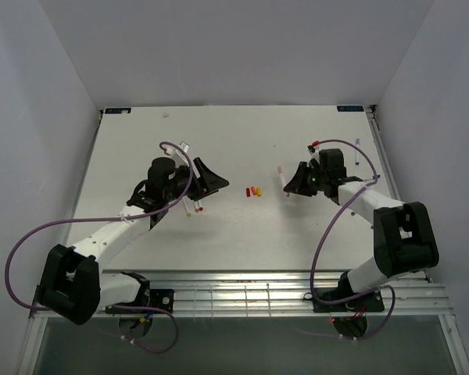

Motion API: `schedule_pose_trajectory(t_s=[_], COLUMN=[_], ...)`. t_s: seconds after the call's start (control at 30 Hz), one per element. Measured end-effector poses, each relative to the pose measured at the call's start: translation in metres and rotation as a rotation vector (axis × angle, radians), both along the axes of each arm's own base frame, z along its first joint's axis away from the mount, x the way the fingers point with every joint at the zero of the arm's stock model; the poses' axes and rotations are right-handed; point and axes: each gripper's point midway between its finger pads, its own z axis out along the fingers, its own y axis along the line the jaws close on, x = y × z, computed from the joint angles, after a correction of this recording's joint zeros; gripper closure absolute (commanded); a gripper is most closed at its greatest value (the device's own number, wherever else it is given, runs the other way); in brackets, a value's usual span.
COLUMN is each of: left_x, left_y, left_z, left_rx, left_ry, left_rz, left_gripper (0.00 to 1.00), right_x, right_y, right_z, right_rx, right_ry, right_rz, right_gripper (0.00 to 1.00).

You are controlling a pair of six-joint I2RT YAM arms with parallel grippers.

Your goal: Open the pen caps

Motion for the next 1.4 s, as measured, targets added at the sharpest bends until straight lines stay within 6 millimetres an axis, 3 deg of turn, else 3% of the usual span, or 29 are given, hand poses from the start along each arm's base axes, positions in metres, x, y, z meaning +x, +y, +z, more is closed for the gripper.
schedule_pose_trajectory(t_s=[0.2,0.43,0.73,1.17,1.3,1.4], left_x=[-0.008,-0.012,-0.001,0.003,0.009,0.014], left_y=[-0.018,-0.030,-0.036,-0.042,-0.045,-0.047], left_z=[0.007,-0.016,-0.021,-0.044,-0.043,-0.040], left_rx=[-0.051,-0.046,-0.059,-0.035,-0.037,-0.042], left_ry=[0.012,0.108,0.157,0.219,0.218,0.214], left_rz=[-0.036,-0.045,-0.020,0.001,0.006,0.012], left_gripper=[0.29,0.29,0.29,0.33,0.38,0.49], right_x=[-0.048,-0.074,-0.106,-0.130,-0.133,-0.134], right_y=[0.037,0.075,0.107,0.132,0.138,0.141], right_z=[0.017,0.045,0.048,0.054,0.059,0.062], right_rx=[0.057,0.116,0.139,0.174,0.182,0.185], right_ry=[-0.055,-0.121,-0.113,-0.108,-0.115,-0.119], right_rz=[0.152,0.289,0.421,0.499,0.516,0.522], right_gripper=[0.92,0.92,0.92,0.92,0.92,0.92])
